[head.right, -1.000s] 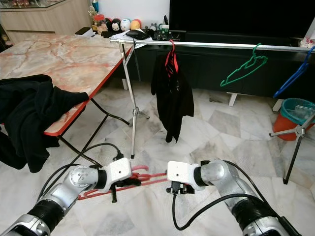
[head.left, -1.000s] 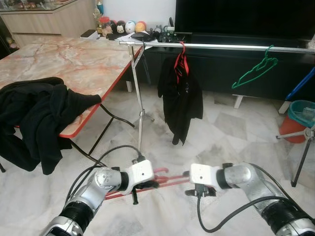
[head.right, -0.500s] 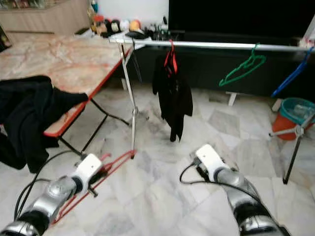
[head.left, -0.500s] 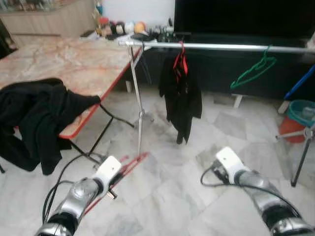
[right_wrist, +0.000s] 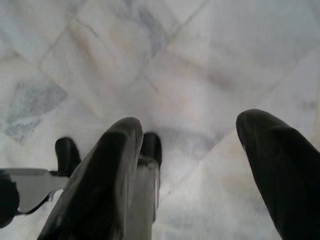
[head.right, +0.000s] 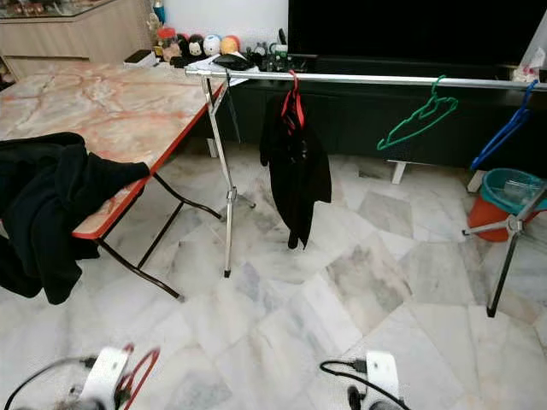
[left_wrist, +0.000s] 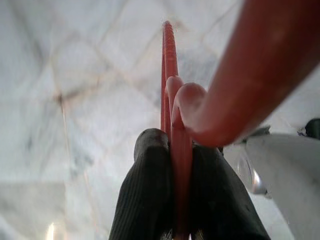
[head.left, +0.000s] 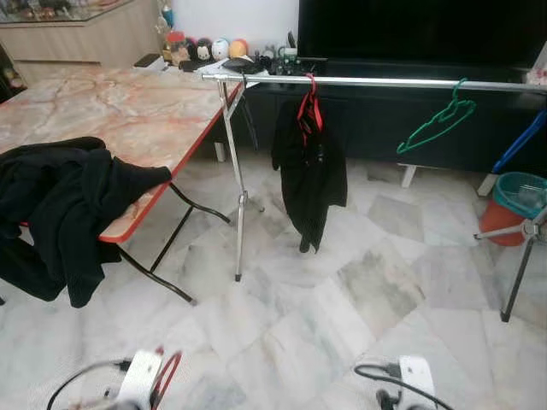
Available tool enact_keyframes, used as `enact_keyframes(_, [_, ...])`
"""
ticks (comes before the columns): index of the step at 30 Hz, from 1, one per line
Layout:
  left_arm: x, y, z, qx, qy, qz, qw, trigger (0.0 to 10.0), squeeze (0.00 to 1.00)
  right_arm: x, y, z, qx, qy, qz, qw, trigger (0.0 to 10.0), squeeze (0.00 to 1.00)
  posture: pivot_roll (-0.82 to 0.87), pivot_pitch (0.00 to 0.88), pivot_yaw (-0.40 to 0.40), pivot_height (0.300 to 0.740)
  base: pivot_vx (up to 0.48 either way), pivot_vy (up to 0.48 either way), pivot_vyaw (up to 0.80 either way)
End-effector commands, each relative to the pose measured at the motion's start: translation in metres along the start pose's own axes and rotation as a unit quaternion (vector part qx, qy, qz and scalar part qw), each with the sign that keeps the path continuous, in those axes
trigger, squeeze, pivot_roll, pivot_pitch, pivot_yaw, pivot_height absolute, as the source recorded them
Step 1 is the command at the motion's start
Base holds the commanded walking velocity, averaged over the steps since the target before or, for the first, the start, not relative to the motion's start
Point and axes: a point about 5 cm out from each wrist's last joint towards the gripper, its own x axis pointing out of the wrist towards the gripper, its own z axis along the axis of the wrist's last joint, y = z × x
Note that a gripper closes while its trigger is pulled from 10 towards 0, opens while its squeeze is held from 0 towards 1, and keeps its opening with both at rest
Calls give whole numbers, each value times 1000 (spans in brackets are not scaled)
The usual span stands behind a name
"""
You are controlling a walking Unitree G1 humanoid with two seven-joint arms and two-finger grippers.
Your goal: Hang hanger
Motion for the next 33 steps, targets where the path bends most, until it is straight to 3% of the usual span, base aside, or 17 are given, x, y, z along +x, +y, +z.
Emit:
enact_keyframes(1, [-1, 1, -7, -17, 14, 10, 1000, 10000, 0, 0, 1, -8, 20, 11, -2, 1000, 10000, 0, 54, 0, 25, 740, 0, 0, 0])
enact_keyframes(8, [1, -5, -2, -29, 3, 13, 999, 10000, 0, -3, -13, -16, 42, 16, -21, 999, 10000, 0, 34, 0, 21, 740, 0, 0, 0])
enact_keyframes(20, [3, -9, 6, -3, -3, 3, 1000, 10000, 0, -10, -28, -52, 42, 51, -40, 997, 10000, 0, 28, 0, 32, 740, 0, 0, 0])
enact_keyframes(26, [2, -11, 2, 2, 3, -1, 1000, 10000, 0, -13, -37, -55, 38, 55, -45, 997, 10000, 0, 30, 0, 32, 740, 315, 0, -658])
enact_keyframes(33, [2, -13, 1, 7, 4, -7, 1000, 10000, 0, -10, -16, -56, 43, 49, -35, 997, 10000, 0, 32, 0, 31, 740, 343, 0, 0])
